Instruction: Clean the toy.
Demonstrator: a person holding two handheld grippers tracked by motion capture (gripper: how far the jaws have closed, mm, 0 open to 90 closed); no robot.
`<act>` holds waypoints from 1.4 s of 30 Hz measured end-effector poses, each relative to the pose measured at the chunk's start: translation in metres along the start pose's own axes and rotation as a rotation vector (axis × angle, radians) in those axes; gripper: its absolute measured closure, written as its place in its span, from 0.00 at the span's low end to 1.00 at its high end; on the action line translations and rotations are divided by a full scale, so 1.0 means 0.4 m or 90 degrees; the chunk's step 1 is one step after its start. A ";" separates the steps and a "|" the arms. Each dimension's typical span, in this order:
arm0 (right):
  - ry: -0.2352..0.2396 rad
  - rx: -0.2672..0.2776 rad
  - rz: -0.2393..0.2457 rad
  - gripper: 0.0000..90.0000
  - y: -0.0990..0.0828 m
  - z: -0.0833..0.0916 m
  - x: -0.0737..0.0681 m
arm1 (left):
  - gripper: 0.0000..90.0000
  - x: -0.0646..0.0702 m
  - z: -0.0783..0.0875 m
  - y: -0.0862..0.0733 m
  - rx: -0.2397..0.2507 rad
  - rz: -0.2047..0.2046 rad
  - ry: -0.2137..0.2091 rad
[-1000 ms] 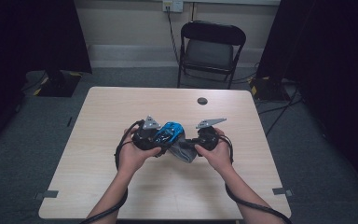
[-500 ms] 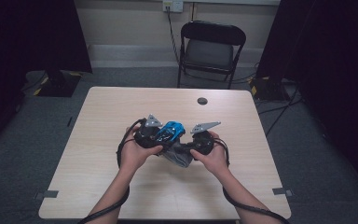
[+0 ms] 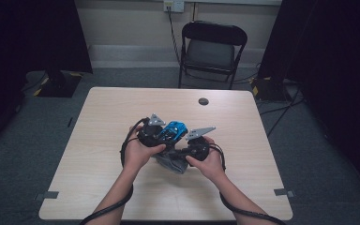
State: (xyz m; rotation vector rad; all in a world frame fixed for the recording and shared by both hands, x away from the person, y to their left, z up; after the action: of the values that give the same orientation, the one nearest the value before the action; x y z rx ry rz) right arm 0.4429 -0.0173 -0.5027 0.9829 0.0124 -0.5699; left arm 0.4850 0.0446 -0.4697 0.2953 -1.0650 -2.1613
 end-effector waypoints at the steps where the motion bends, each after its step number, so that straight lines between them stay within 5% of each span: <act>1: 0.001 0.000 0.001 0.89 -0.001 -0.001 -0.001 | 0.31 0.001 -0.001 0.002 0.001 0.003 -0.001; 12: 0.018 -0.017 0.021 0.89 -0.020 -0.007 -0.026 | 0.31 -0.012 0.006 0.015 0.007 0.009 0.012; 19: -0.039 -0.031 0.000 0.89 -0.037 0.039 0.050 | 0.31 -0.012 0.032 0.021 0.016 -0.004 0.015; 31: -0.161 0.011 -0.070 0.89 -0.020 0.152 0.207 | 0.31 0.003 0.040 0.002 0.011 -0.011 0.005; 37: -0.186 0.019 -0.091 0.89 -0.011 0.164 0.233 | 0.31 0.013 0.034 -0.004 0.009 -0.015 0.000; 42: -0.173 0.022 -0.083 0.89 -0.005 0.152 0.222 | 0.31 0.019 0.023 -0.016 0.004 -0.014 -0.003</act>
State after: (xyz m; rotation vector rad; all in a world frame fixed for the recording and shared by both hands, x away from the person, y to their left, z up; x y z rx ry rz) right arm 0.5031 -0.1061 -0.4932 0.9353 -0.1762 -0.8229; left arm 0.4719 0.0479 -0.4681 0.3065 -1.0762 -2.1802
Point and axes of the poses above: each handheld gripper's, and its own axes: z roughly backward along the jaws, y roughly out of its top, x roughly to its right, the point moved 10 cm from there along -z, roughly forward along the jaws, and after that the axes turned 3 degrees about -y, right-handed, at the moved point
